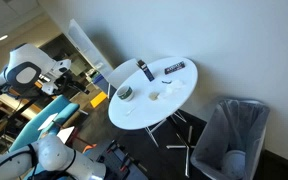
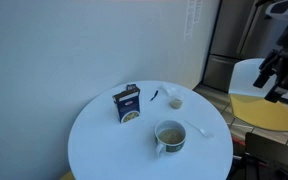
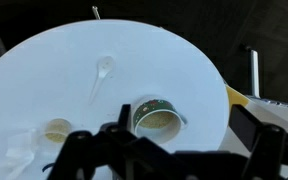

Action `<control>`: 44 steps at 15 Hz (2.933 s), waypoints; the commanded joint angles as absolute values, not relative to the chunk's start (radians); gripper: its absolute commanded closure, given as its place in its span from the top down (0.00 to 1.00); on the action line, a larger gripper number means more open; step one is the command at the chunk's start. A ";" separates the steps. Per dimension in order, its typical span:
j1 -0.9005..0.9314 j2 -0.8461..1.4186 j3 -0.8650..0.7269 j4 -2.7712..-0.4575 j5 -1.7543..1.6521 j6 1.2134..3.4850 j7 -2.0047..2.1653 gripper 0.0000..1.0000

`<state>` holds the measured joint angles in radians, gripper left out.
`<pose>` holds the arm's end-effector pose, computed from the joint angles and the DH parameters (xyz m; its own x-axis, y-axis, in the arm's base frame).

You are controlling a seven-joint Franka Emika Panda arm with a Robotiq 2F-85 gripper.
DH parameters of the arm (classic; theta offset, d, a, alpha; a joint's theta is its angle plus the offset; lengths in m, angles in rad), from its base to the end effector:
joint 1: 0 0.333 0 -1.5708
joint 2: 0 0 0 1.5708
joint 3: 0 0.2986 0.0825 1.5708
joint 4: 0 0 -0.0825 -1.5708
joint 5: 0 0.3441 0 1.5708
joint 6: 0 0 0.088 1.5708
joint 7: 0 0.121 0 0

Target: Pour the contents in the clear cup into the white and green mug

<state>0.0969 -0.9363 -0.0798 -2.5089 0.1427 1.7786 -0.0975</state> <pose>0.2636 0.0128 0.5590 0.9707 0.1015 0.2177 0.1432 -0.9722 -0.1852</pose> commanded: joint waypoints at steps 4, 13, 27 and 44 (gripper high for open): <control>0.080 -0.934 -0.069 -2.507 0.153 1.775 -0.109 1.00; -0.004 -0.795 -0.117 -2.450 0.084 1.949 -0.118 1.00; -0.067 -0.309 -0.299 -2.298 0.114 2.217 -0.349 1.00; -0.136 0.137 -0.223 -2.082 0.350 2.333 -0.245 1.00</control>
<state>-0.0997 0.0922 -0.2559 -2.1180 0.4020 2.3173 -0.3095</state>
